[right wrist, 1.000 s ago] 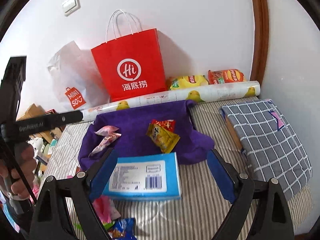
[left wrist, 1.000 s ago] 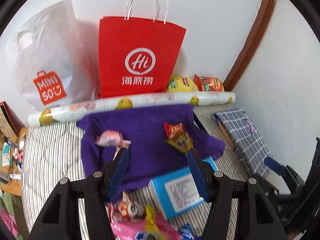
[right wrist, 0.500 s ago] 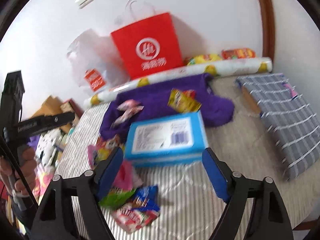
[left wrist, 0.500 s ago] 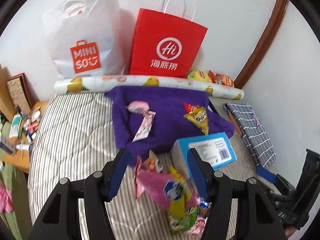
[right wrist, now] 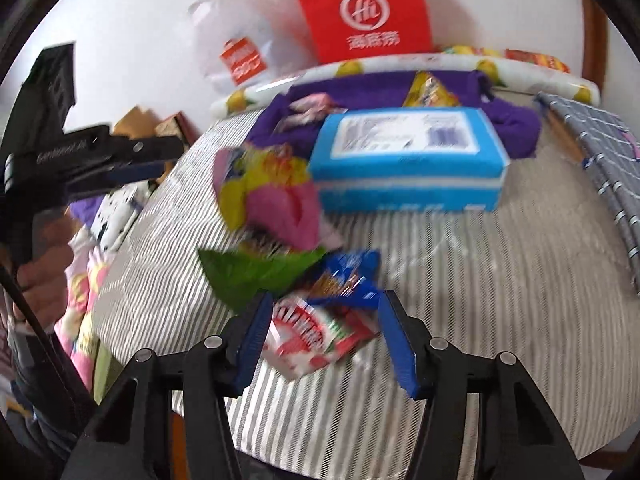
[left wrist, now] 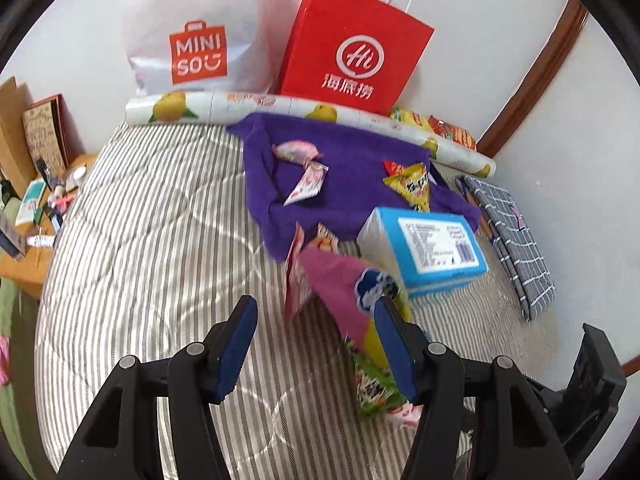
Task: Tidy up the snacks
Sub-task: 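Grasp the red-white fruit packet with the right tool while the left grasps the pink-yellow bag, then carry the fruit packet with the right tool while the left carries the pink-yellow bag to the towel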
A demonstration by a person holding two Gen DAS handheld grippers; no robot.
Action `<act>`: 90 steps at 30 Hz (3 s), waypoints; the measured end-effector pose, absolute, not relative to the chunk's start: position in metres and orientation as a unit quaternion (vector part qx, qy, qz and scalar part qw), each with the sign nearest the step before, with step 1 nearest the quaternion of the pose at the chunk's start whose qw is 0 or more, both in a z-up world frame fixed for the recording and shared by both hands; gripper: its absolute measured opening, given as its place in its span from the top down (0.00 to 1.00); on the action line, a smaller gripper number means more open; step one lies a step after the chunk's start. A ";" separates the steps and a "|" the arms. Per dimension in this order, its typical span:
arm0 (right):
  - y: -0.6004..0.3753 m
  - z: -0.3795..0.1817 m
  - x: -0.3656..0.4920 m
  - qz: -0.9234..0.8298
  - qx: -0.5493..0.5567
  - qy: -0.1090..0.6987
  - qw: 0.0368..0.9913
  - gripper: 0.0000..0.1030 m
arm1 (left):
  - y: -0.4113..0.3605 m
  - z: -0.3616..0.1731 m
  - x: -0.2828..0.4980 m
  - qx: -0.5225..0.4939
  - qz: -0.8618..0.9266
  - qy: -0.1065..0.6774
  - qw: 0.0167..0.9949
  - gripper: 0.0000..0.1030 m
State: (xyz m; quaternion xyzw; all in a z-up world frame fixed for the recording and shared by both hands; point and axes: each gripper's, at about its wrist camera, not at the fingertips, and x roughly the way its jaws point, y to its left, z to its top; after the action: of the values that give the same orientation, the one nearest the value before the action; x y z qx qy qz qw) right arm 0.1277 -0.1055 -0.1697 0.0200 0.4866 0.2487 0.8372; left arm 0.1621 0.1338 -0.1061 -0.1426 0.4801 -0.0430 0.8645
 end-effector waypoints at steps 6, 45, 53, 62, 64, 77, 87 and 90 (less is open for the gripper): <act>-0.089 -0.189 0.121 0.255 -0.012 0.503 0.826 0.44 | 0.137 -0.115 0.153 -0.149 -0.047 0.485 0.861 0.43; -0.070 -0.206 0.110 0.290 -0.109 0.459 0.833 0.47 | 0.138 -0.148 0.139 -0.143 -0.047 0.508 0.848 0.43; -0.103 -0.184 0.099 0.294 -0.069 0.435 0.848 0.47 | 0.128 -0.141 0.142 -0.154 -0.073 0.490 0.855 0.43; -0.138 -0.173 0.107 0.260 -0.047 0.421 0.868 0.47 | 0.110 -0.137 0.166 -0.192 -0.088 0.484 0.849 0.43; -0.144 -0.175 0.109 0.253 -0.042 0.424 0.869 0.47 | 0.106 -0.140 0.172 -0.209 -0.093 0.486 0.843 0.43; -0.189 -0.181 0.117 0.204 -0.036 0.434 0.877 0.47 | 0.087 -0.167 0.204 -0.214 -0.039 0.528 0.821 0.45; -0.203 -0.183 0.116 0.188 -0.027 0.436 0.879 0.47 | 0.086 -0.155 0.192 -0.195 -0.039 0.510 0.837 0.54; -0.204 -0.183 0.115 0.184 -0.025 0.438 0.880 0.47 | 0.090 -0.144 0.182 -0.191 -0.043 0.500 0.843 0.55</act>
State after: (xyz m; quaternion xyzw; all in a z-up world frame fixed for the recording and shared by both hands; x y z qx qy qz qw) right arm 0.1153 -0.2043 -0.1827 -0.0254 0.4381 0.1838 0.8796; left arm 0.1819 0.0898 -0.1439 -0.1915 0.5004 -0.0430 0.8433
